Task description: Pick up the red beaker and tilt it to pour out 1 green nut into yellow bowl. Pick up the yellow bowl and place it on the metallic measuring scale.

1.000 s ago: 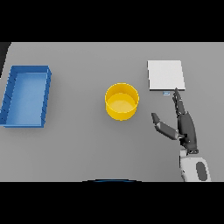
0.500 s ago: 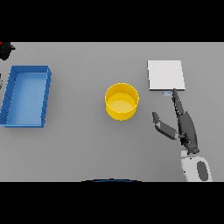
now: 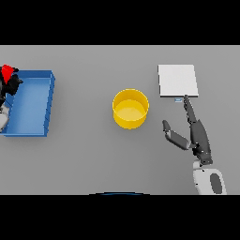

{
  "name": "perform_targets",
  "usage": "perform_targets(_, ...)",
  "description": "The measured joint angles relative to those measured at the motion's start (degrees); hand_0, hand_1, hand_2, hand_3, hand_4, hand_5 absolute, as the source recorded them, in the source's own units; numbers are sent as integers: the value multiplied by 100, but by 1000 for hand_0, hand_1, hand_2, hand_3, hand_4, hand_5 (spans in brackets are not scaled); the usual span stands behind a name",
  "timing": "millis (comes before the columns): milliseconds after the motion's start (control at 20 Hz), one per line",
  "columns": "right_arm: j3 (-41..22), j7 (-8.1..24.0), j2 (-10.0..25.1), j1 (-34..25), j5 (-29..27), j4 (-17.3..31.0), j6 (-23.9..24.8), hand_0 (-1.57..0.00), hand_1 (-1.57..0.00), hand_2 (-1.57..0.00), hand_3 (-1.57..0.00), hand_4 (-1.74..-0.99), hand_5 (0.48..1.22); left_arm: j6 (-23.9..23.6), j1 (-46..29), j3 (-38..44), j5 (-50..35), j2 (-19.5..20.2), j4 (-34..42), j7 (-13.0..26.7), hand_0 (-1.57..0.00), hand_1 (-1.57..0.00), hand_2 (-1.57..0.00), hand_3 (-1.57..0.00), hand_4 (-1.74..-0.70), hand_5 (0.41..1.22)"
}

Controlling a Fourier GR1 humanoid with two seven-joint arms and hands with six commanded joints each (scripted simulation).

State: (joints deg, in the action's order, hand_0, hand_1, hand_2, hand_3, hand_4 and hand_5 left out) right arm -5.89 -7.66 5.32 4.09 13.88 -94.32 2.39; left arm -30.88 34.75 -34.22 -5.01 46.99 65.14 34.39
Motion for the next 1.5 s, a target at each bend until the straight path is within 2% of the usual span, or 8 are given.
perform_targets(150, -7, -155, -36, 47, 4, 49, 24, 1, 1, 1, 1, -1197, 664, 61, 74, -270, -91, 36, -167, 48, -1571, -1571, -1571, -1503, -1530, 865)
perform_targets(250, -13, -158, -29, 111, 21, 65, 24, 1, 1, 1, 1, -1188, 663, 369, 39, -380, -244, 207, -5, 32, -1457, -1180, -1187, -1129, -1229, 803)
perform_targets(350, -34, -145, -46, 114, 23, -16, 32, 1, 1, 1, 1, -1185, 665, 952, -18, -440, -602, 384, 237, 55, -932, -755, -767, -722, -1034, 758)
perform_targets(500, 9, -92, 13, 113, -26, -24, -7, 1, 1, 1, 1, -1184, 667, 1427, 49, -569, -835, 558, 400, 49, -477, -386, -392, -369, -878, 710)
perform_targets(700, -48, -73, -17, 178, 0, -114, -18, 1, 1, 1, 1, -1188, 668, 1577, 8, -493, -1026, 587, 471, -26, -195, -158, -160, -151, -802, 679)
perform_targets(1050, -221, 230, 47, 119, 459, -146, 116, 1, 1, 1, 1, -1175, 677, 1341, -5, -297, -1067, 500, 333, -531, -40, -32, -33, -31, -781, 674)
perform_targets(1250, -416, 98, 457, -367, 590, -79, -386, 1, 1, 1, 1, -1221, 709, 1296, 5, -317, -1072, 474, 416, -508, -16, -13, -13, -12, -781, 700)
perform_targets(1500, -872, 478, 1130, -1219, 1363, 217, -940, 1, 1, 1, 1, -1282, 677, 1307, 73, -320, -1088, 360, 287, -539, -5, -3, -4, -3, -795, 709)
